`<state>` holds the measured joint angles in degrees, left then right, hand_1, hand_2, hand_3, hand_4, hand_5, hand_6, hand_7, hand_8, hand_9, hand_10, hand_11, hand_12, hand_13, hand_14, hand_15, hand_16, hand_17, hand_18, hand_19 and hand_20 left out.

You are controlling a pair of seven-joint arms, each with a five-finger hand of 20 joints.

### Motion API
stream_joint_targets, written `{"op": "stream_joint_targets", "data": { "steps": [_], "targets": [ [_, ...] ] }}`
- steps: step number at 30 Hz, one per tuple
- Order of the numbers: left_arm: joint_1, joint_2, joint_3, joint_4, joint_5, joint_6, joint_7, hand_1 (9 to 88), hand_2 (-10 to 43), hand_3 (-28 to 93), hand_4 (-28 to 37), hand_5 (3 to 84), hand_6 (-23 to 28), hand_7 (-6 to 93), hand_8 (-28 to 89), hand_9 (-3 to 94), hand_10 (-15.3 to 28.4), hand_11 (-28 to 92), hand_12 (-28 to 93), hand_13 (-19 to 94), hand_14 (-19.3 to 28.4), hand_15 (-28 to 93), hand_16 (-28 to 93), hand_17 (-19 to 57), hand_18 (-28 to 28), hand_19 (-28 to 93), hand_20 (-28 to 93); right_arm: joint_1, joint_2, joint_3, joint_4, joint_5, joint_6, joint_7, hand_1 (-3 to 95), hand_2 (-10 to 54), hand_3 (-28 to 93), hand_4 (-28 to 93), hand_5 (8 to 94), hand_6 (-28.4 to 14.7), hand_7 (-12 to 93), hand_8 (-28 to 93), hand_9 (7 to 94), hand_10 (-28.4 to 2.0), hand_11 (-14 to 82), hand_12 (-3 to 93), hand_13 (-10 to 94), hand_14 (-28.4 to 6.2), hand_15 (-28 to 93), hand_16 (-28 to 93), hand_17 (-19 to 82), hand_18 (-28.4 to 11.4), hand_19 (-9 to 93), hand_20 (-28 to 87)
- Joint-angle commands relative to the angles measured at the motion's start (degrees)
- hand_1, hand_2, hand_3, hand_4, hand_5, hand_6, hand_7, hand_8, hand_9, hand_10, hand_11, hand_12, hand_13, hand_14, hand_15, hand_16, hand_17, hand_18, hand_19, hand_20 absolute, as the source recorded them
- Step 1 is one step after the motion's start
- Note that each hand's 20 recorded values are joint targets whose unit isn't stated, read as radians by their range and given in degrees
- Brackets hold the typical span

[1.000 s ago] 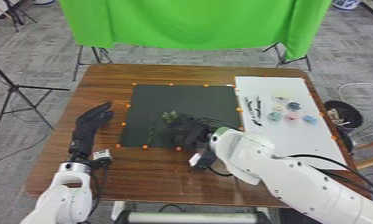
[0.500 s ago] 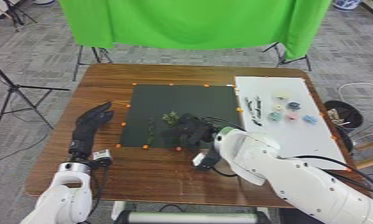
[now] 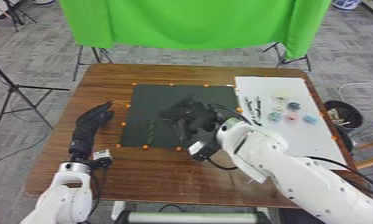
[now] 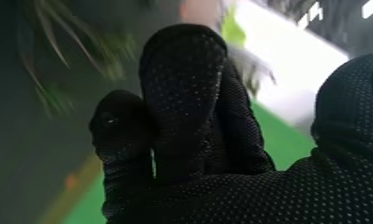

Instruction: Arrange flowers

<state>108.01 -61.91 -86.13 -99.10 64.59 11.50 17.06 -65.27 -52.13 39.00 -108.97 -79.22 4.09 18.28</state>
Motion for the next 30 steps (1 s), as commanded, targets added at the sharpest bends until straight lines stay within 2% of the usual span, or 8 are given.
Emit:
{"op": "stream_joint_targets", "data": {
  "steps": [1, 4, 7, 11, 14, 20, 30],
  "targets": [
    [0.7, -0.52, 0.15, 0.19, -0.26, -0.12, -0.09, 20.8, -6.7, 75, -27.6, 44.4, -0.1, 15.8, -10, 46.2, 12.9, 18, 9, 36, 15.2, 16, -2, 3.1, 10.9, 4, 14, -9.7, 8.3, 17.7, -7.6, -14.8, 6.3, 3.9, 21.7, -3.6, 69, -13, 59.2, -2.5, 12, -8, 63.8, -12.7, 8.3, 8.9, 94, -5.3, 48, 25, 63, -14.4, 93, 40],
    [1.3, -0.48, -0.21, 0.02, -0.21, -0.20, -0.32, 20.9, -6.6, 75, -27.7, 44.4, -0.1, 15.7, -10, 46.3, 12.9, 18, 9, 36, 15.2, 16, -2, 3.2, 10.9, 4, 14, -17.6, 11.1, 27.7, -10.1, -22.9, 7.4, 7.4, 23.0, -8.7, 68, -13, 59.2, -2.9, 12, -8, 64.3, -13.2, 8.5, 10.0, 93, -4.9, 48, 25, 63, -14.1, 93, 40],
    [1.6, -0.43, -0.38, -0.09, -0.15, -0.20, -0.45, 20.9, -6.5, 75, -27.6, 44.4, -0.1, 15.7, -10, 46.3, 12.9, 18, 9, 36, 15.3, 16, -2, 3.2, 10.9, 4, 14, -27.8, 13.1, 38.8, -12.3, -31.6, 6.6, 11.6, 22.9, -9.5, 65, -15, 59.7, -3.3, 12, -7, 66.2, -13.3, 9.6, 11.8, 93, -4.7, 48, 26, 62, -13.8, 93, 40],
    [2.3, -0.36, -0.83, -0.32, -0.11, -0.33, -0.56, 20.9, -6.6, 75, -27.5, 44.4, -0.2, 15.8, -10, 46.3, 13.0, 18, 9, 36, 15.4, 16, -2, 3.2, 10.9, 4, 14, -37.8, 13.9, 49.2, -11.5, -36.5, 4.7, 16.3, 24.0, -9.5, 63, -17, 60.5, -3.3, 12, -7, 68.6, -13.6, 12.1, 15.0, 92, -4.5, 50, 26, 61, -14.0, 93, 42],
    [2.6, -0.48, -1.04, -0.47, -0.12, -0.13, -0.40, 21.0, -6.5, 75, -27.6, 44.4, -0.1, 15.8, -10, 46.2, 13.0, 18, 9, 36, 15.4, 16, -2, 3.2, 10.9, 4, 14, -42.0, 14.3, 53.2, -9.8, -38.1, 3.2, 17.8, 24.7, -9.5, 63, -18, 60.7, -3.3, 13, -7, 69.1, -13.9, 13.6, 16.5, 92, -4.3, 50, 26, 61, -14.1, 93, 42],
    [2.4, -0.56, -0.69, -0.40, -0.07, -0.19, -0.10, 21.0, -6.4, 75, -27.5, 44.4, -0.1, 15.7, -10, 46.2, 12.9, 18, 9, 36, 15.3, 16, -2, 3.2, 10.9, 4, 14, -43.9, 14.4, 53.7, -6.9, -37.3, 3.8, 18.3, 25.6, -9.5, 64, -19, 61.1, -3.2, 13, -7, 69.6, -13.9, 14.8, 17.4, 91, -4.2, 51, 26, 61, -14.3, 93, 44],
    [2.1, -0.65, -0.27, -0.38, -0.09, -0.03, 0.21, 21.1, -6.4, 75, -27.7, 44.4, -0.1, 15.8, -10, 46.3, 12.9, 18, 9, 36, 15.3, 16, -2, 3.2, 10.8, 4, 14, -38.2, 14.4, 48.7, -9.8, -39.1, 6.3, 16.2, 25.1, -9.5, 63, -19, 60.9, -3.3, 13, -7, 69.1, -13.8, 13.9, 16.9, 91, -4.4, 52, 26, 61, -14.4, 93, 45]
  ]
}}
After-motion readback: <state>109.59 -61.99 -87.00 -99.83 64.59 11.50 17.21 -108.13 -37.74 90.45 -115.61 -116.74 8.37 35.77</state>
